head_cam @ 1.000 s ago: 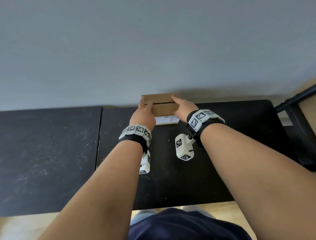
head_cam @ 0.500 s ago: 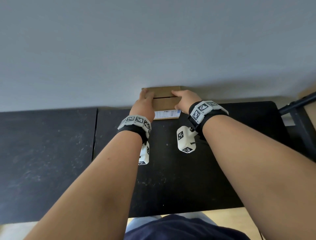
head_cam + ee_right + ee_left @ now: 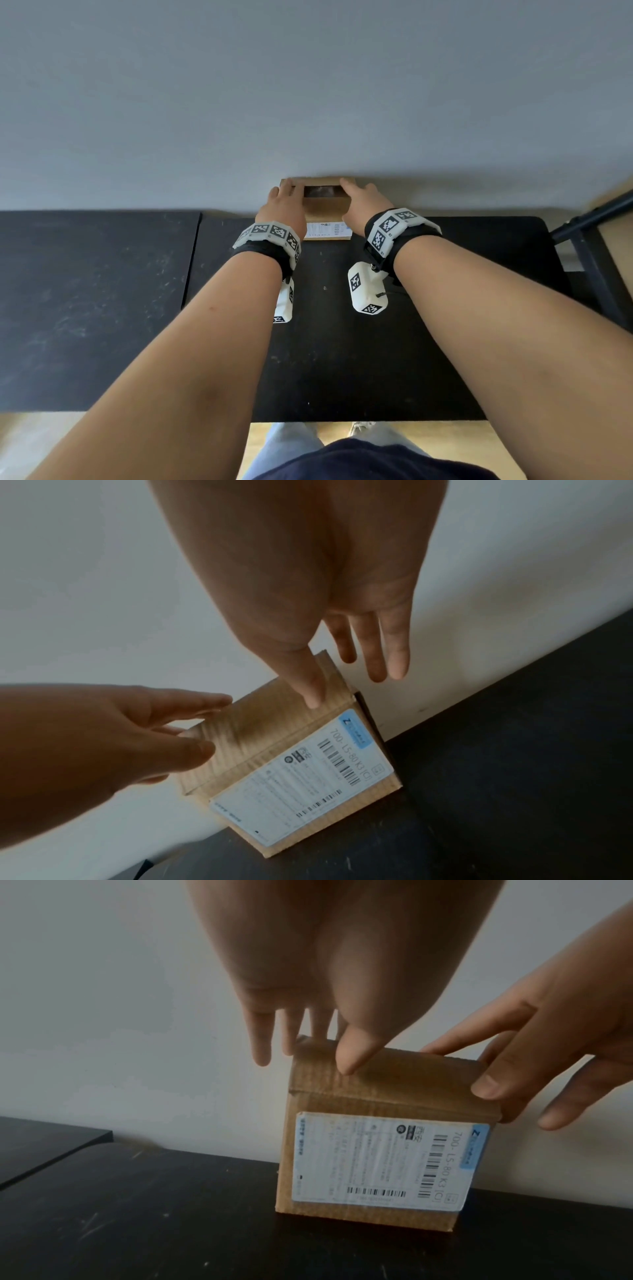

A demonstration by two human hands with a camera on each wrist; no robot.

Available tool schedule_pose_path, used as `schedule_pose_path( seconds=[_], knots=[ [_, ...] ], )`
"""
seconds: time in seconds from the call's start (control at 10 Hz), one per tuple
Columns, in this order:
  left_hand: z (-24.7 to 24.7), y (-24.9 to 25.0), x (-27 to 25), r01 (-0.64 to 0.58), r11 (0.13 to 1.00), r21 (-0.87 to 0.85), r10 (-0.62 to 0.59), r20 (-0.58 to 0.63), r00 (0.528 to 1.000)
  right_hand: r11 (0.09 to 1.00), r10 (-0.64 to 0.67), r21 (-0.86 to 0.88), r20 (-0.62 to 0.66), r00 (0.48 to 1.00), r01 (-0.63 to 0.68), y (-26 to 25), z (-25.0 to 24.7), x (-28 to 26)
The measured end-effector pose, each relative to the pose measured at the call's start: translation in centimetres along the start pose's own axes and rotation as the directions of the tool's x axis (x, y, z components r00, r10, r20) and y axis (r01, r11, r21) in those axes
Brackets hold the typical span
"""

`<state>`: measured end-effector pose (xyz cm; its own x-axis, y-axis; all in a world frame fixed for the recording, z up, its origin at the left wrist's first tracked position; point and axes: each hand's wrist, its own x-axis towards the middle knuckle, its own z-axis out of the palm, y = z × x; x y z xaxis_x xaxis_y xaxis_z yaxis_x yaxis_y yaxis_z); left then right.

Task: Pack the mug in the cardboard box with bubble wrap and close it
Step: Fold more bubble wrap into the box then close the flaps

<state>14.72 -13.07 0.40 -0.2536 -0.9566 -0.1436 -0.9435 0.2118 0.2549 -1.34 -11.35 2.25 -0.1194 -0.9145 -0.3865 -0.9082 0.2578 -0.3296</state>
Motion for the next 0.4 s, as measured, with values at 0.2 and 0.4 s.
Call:
schedule_pose_path(
  seconds=[0.2, 0.4],
  knots=[
    [-0.7, 1.2, -2.1, 0.027, 0.998, 0.054, -0.025, -0.041, 0.999, 0.999, -0.017, -0.048, -0.013, 1.000, 0.016, 0.3, -0.9, -1.9],
    [-2.2, 2.9, -4.4, 0.027, 0.988, 0.153, -0.024, -0.019, 1.000, 0.989, -0.084, -0.121, -0.017, 0.996, 0.081, 0.5, -2.3, -3.9]
  ],
)
